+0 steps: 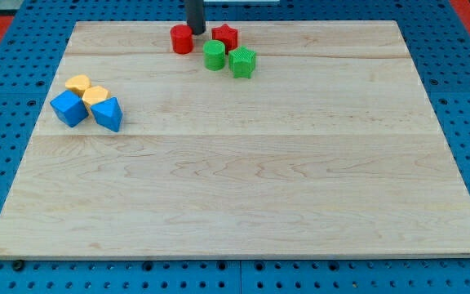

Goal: Push the red circle into the yellow hexagon

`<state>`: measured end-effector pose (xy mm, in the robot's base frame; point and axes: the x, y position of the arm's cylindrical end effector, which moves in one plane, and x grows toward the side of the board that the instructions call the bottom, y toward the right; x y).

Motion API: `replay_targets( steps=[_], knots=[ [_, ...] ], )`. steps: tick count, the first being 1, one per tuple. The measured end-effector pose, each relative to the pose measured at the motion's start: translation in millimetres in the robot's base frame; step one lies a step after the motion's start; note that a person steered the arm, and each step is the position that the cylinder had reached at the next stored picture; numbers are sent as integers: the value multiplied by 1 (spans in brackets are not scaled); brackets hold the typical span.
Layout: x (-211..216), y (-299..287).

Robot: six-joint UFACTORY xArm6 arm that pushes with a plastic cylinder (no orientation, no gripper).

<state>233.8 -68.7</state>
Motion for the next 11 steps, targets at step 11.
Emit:
replay_targets(
  steps=[11],
  knots=[
    [-23, -21]
  ],
)
